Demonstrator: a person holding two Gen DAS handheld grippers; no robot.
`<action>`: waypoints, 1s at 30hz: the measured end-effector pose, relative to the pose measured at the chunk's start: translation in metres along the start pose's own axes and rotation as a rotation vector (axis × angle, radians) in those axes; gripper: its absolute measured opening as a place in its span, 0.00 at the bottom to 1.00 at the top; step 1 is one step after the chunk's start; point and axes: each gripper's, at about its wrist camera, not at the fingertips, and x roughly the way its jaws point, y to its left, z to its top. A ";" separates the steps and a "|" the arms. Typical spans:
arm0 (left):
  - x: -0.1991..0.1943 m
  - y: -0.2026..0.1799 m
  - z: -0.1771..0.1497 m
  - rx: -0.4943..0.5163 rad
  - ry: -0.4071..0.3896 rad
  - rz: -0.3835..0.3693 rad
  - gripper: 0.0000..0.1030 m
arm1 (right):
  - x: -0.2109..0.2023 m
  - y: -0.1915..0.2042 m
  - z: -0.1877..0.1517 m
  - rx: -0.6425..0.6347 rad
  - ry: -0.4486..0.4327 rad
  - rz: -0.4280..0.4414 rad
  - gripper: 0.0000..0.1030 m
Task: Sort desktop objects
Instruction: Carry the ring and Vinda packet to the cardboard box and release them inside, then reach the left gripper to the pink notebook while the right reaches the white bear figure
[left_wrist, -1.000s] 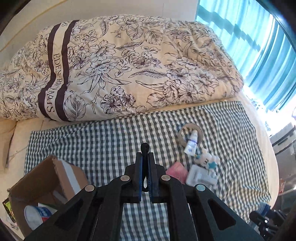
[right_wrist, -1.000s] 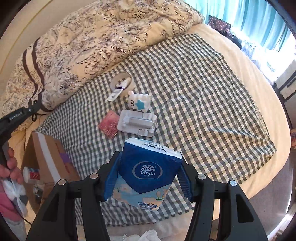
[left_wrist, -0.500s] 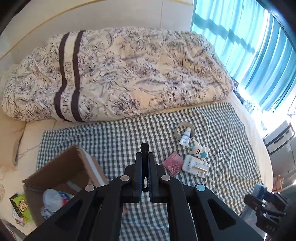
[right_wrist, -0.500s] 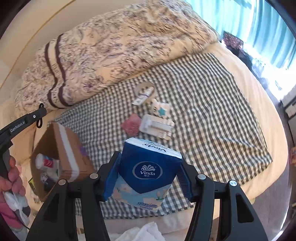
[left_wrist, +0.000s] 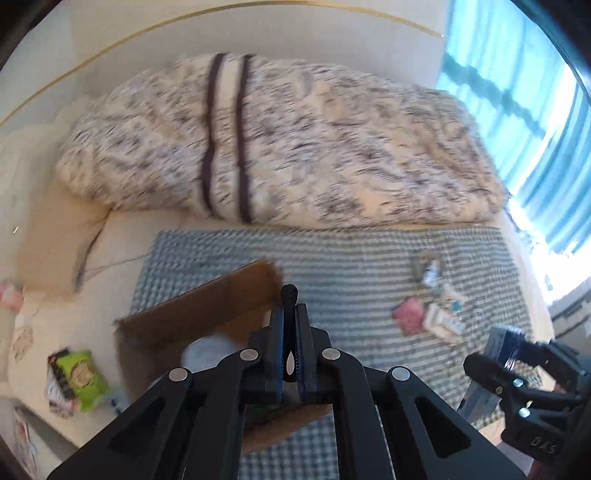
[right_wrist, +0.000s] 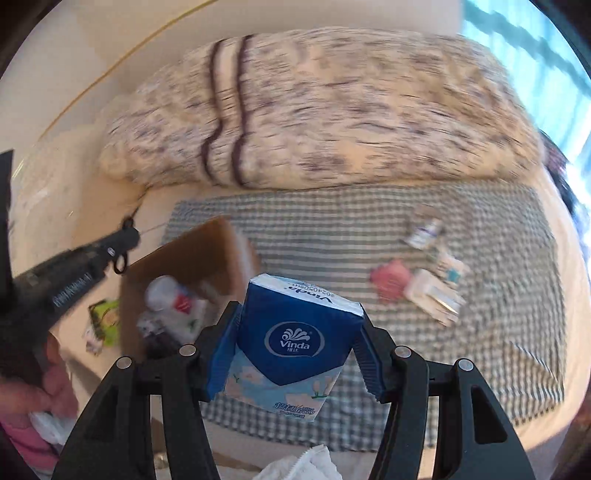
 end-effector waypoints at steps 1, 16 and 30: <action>0.002 0.013 -0.006 -0.022 0.008 0.014 0.05 | 0.007 0.012 0.002 -0.021 0.008 0.012 0.56; 0.053 0.106 -0.060 -0.184 0.168 0.010 0.85 | 0.090 0.104 0.024 -0.120 0.084 0.096 0.77; 0.061 0.098 -0.046 -0.151 0.184 -0.005 0.85 | 0.079 0.069 0.022 -0.034 0.059 0.035 0.77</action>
